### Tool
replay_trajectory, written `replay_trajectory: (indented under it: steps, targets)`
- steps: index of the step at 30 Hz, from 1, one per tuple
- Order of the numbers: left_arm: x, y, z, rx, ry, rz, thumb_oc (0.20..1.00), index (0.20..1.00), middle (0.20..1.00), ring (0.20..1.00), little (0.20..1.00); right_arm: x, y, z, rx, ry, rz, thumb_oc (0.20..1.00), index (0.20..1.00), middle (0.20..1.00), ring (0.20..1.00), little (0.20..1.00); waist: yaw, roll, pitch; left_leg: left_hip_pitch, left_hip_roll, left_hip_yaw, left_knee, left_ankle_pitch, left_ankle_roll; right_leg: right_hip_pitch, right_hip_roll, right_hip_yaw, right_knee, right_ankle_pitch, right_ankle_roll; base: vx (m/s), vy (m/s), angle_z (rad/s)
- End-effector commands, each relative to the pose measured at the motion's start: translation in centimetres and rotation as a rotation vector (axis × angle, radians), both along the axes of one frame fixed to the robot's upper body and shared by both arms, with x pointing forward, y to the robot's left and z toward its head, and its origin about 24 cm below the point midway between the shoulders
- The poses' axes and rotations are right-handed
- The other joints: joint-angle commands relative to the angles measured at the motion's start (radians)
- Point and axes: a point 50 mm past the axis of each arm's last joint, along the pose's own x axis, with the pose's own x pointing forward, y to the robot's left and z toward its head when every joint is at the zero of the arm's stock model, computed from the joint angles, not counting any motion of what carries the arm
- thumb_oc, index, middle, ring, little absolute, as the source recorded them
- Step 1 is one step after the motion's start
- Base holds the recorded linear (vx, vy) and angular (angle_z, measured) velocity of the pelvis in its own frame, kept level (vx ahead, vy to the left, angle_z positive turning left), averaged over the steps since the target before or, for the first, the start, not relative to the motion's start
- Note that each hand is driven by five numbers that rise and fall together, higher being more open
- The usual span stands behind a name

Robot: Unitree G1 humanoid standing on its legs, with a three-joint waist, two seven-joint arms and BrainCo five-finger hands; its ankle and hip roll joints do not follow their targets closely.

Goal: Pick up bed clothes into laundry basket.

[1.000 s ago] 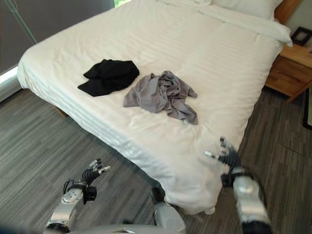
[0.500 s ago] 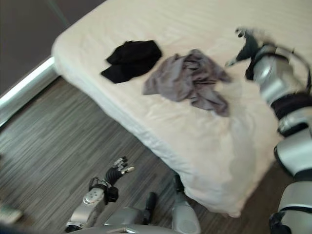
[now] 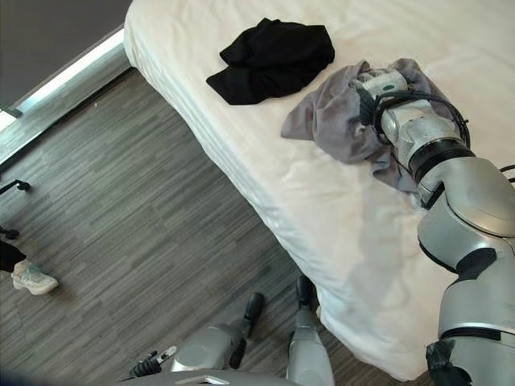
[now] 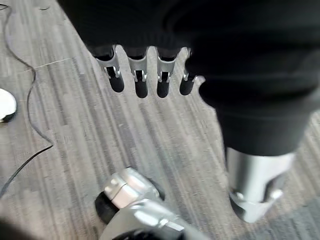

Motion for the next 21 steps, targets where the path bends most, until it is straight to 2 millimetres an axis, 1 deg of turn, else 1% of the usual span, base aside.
replay_trajectory:
  steps: [1, 2, 3, 4, 6, 7, 9, 11, 12, 15, 17, 18, 19, 20, 21]
  targets:
    - [0.0, 1.4, 0.0, 0.024, 0.004, 0.041, 1.000, 1.000, 1.000, 1.000, 1.000, -0.5, -1.9, 1.7, -0.084, -0.003, -0.092, 1.000, 1.000, 1.000, 1.000, 1.000, 0.001, -0.039, -0.008, -0.090, 0.005, -0.036, -0.059, 0.091, -0.009, 0.044, 0.012, 0.037, 0.012, 0.015, -0.002, 0.02, 0.027, -0.10]
    - [-0.8, 0.5, -0.4, 0.001, 0.038, 0.030, 1.000, 1.000, 1.000, 1.000, 1.000, -0.6, -1.7, 2.0, -0.044, -0.011, -0.079, 1.000, 1.000, 1.000, 1.000, 1.000, -0.009, -0.031, 0.005, -0.096, 0.008, -0.028, -0.057, 0.095, -0.013, 0.036, 0.013, 0.041, 0.012, 0.016, -0.001, 0.03, 0.020, -0.17]
    - [-0.8, 0.5, -0.4, 0.000, 0.043, 0.030, 1.000, 1.000, 1.000, 1.000, 1.000, -0.6, -1.6, 1.9, -0.049, -0.009, -0.066, 1.000, 1.000, 1.000, 1.000, 1.000, -0.012, -0.034, 0.011, -0.100, 0.010, -0.023, -0.057, 0.097, -0.015, 0.033, 0.012, 0.043, 0.012, 0.017, -0.001, -0.01, 0.036, -0.14]
    - [-0.2, -0.1, -0.4, -0.023, 0.031, 0.041, 1.000, 1.000, 1.000, 1.000, 1.000, -0.7, -1.5, 3.4, -0.049, -0.087, -0.044, 1.000, 1.000, 1.000, 1.000, 1.000, -0.031, -0.014, 0.038, -0.117, 0.013, -0.009, -0.063, 0.107, -0.021, 0.012, 0.011, 0.045, 0.012, 0.022, 0.005, -0.04, 0.028, -0.18]
    - [1.1, -0.5, -0.2, -0.037, -0.011, 0.061, 1.000, 1.000, 1.000, 1.000, 1.000, -0.9, -0.8, 4.6, -0.051, -0.164, 0.028, 1.000, 1.000, 1.000, 1.000, 1.000, -0.045, 0.001, 0.059, -0.138, 0.014, 0.002, -0.063, 0.113, -0.026, -0.010, 0.011, 0.042, 0.012, 0.025, 0.007, -0.08, 0.014, -0.26]
    - [2.0, -0.5, 0.0, -0.039, -0.039, 0.066, 1.000, 1.000, 1.000, 1.000, 1.000, -1.2, -0.3, 5.3, -0.033, -0.217, 0.082, 1.000, 1.000, 1.000, 1.000, 1.000, -0.049, 0.001, 0.072, -0.149, 0.014, 0.003, -0.063, 0.115, -0.027, -0.022, 0.010, 0.038, 0.012, 0.028, 0.010, -0.07, -0.008, -0.27]
    - [2.6, -1.0, 0.3, -0.053, -0.072, 0.084, 1.000, 1.000, 1.000, 1.000, 1.000, -1.8, 0.0, 5.8, -0.056, -0.250, 0.140, 1.000, 1.000, 1.000, 1.000, 1.000, -0.056, 0.007, 0.094, -0.160, 0.016, 0.005, -0.063, 0.117, -0.029, -0.038, 0.011, 0.034, 0.012, 0.029, 0.014, -0.04, -0.003, -0.07]
    - [3.0, -1.2, 0.5, -0.062, -0.093, 0.076, 1.000, 1.000, 1.000, 1.000, 1.000, -2.3, 0.6, 6.7, -0.122, -0.249, 0.195, 1.000, 1.000, 1.000, 1.000, 1.000, -0.059, 0.008, 0.111, -0.165, 0.019, 0.008, -0.063, 0.120, -0.032, -0.046, 0.012, 0.034, 0.012, 0.030, 0.017, -0.02, 0.006, 0.00]
    - [3.1, -1.3, 0.5, -0.064, -0.101, 0.067, 1.000, 1.000, 1.000, 1.000, 1.000, -2.5, 0.5, 7.5, -0.172, -0.248, 0.196, 1.000, 1.000, 1.000, 1.000, 1.000, -0.060, 0.010, 0.119, -0.164, 0.022, 0.011, -0.063, 0.119, -0.034, -0.046, 0.013, 0.038, 0.012, 0.030, 0.018, -0.02, 0.043, -0.04]
    - [3.9, -0.3, 1.0, -0.038, -0.130, 0.069, 1.000, 1.000, 1.000, 1.000, 1.000, -2.9, 1.4, 8.3, -0.207, -0.253, 0.249, 1.000, 1.000, 1.000, 1.000, 1.000, -0.061, -0.014, 0.137, -0.159, 0.023, 0.025, -0.063, 0.118, -0.035, -0.044, 0.016, 0.049, 0.012, 0.034, 0.024, -0.01, 0.036, -0.11]
    - [4.4, 0.5, 1.3, -0.018, -0.152, 0.077, 1.000, 1.000, 1.000, 1.000, 1.000, -2.9, 2.6, 7.9, -0.232, -0.231, 0.303, 1.000, 1.000, 1.000, 1.000, 1.000, -0.058, -0.033, 0.143, -0.154, 0.024, 0.035, -0.063, 0.114, -0.038, -0.039, 0.017, 0.053, 0.012, 0.032, 0.025, -0.02, 0.019, -0.15]
    - [5.1, 1.5, 1.7, 0.015, -0.177, 0.069, 1.000, 1.000, 1.000, 1.000, 1.000, -2.8, 3.5, 6.1, -0.251, -0.141, 0.338, 1.000, 1.000, 1.000, 1.000, 1.000, -0.051, -0.059, 0.146, -0.146, 0.026, 0.040, -0.063, 0.110, -0.040, -0.033, 0.017, 0.055, 0.012, 0.029, 0.024, -0.02, 0.005, -0.23]
    - [5.1, 1.5, 1.7, 0.015, -0.176, 0.069, 1.000, 1.000, 1.000, 1.000, 1.000, -2.8, 3.5, 6.1, -0.251, -0.141, 0.338, 1.000, 1.000, 1.000, 1.000, 1.000, -0.050, -0.059, 0.147, -0.145, 0.026, 0.041, -0.063, 0.110, -0.040, -0.032, 0.017, 0.056, 0.012, 0.029, 0.024, -0.03, -0.006, -0.20]
    - [5.6, 0.8, 1.8, 0.005, -0.190, 0.062, 1.000, 1.000, 1.000, 1.000, 1.000, -2.4, 3.5, 4.8, -0.212, -0.088, 0.324, 0.548, 0.548, 0.548, 0.548, 0.548, -0.055, -0.045, 0.147, -0.136, 0.026, 0.047, -0.063, 0.108, -0.041, -0.022, 0.017, 0.054, 0.012, 0.027, 0.025, -0.02, -0.003, -0.04]
    - [5.6, 0.8, 1.8, 0.005, -0.190, 0.062, 1.000, 1.000, 1.000, 1.000, 1.000, -2.4, 3.5, 4.7, -0.212, -0.088, 0.324, 0.235, 0.235, 0.235, 0.235, 0.235, -0.055, -0.044, 0.148, -0.135, 0.026, 0.047, -0.063, 0.107, -0.041, -0.021, 0.017, 0.054, 0.012, 0.026, 0.025, 0.00, 0.000, 0.00]
